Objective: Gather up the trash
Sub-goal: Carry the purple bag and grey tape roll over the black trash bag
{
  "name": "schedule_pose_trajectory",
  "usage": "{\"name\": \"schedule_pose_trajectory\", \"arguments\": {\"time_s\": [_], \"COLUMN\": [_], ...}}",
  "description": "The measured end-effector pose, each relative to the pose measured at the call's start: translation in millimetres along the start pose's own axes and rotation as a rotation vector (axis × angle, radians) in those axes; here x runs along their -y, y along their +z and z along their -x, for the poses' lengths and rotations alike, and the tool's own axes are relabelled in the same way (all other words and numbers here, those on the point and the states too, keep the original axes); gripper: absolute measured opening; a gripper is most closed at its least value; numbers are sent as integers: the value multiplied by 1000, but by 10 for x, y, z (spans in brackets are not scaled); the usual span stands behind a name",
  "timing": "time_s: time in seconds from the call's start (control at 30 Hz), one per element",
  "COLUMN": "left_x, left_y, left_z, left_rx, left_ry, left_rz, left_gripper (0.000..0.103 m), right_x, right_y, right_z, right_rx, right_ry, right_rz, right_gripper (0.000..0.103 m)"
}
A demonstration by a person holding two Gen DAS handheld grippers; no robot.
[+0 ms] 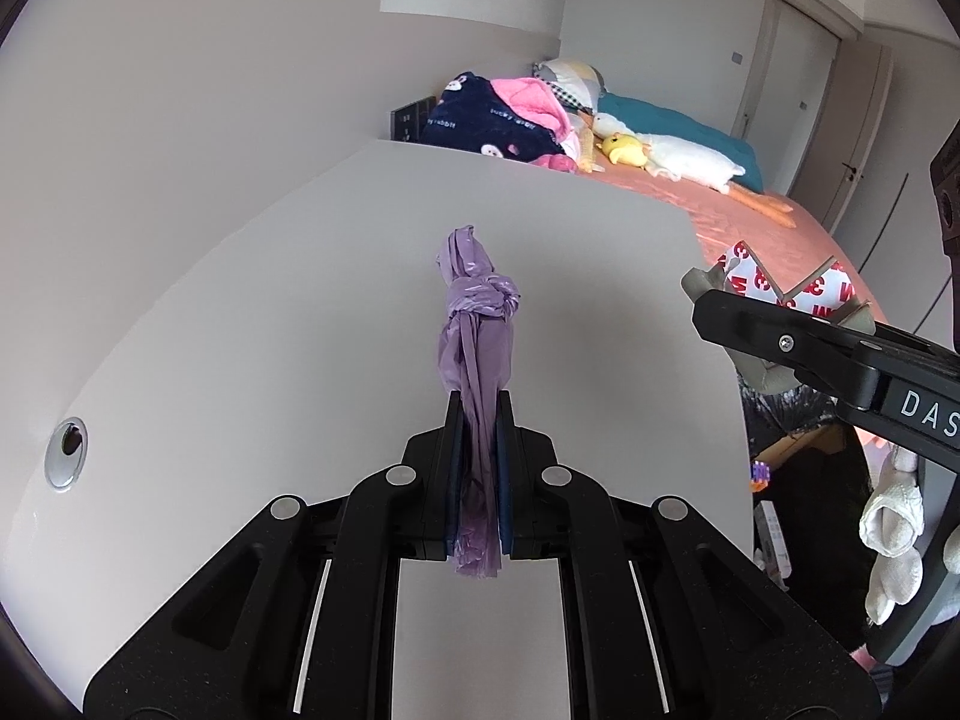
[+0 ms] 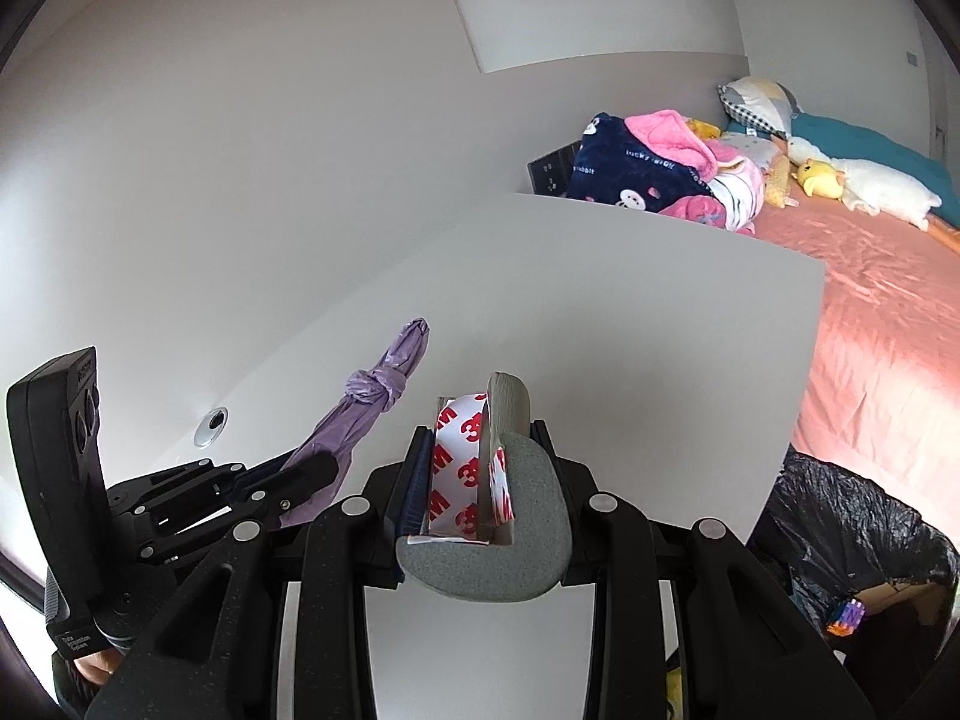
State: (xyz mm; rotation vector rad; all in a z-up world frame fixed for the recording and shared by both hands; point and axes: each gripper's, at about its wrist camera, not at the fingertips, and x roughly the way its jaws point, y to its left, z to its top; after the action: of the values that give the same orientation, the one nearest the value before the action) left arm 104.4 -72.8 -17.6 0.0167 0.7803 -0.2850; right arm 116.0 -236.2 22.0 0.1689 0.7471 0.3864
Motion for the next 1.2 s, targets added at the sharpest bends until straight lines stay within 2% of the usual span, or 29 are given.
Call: {"name": "schedule_pose_trajectory", "arguments": {"time_s": [0.43,1.2], "left_x": [495,1638], "left_y": [-28,-141], "left_z": [132,58], "left_rx": [12,-43], "left_ry": [-66,-227], "left_rz": [-54,-218], "left_gripper": [8,8], "right_x": [294,1029], "right_y": [-174,-435], "right_z": [555,1366], "right_rx": [68,114], "right_ry": [-39,-168], "right_rz": [-40,-141], "right_gripper": [34,34]}}
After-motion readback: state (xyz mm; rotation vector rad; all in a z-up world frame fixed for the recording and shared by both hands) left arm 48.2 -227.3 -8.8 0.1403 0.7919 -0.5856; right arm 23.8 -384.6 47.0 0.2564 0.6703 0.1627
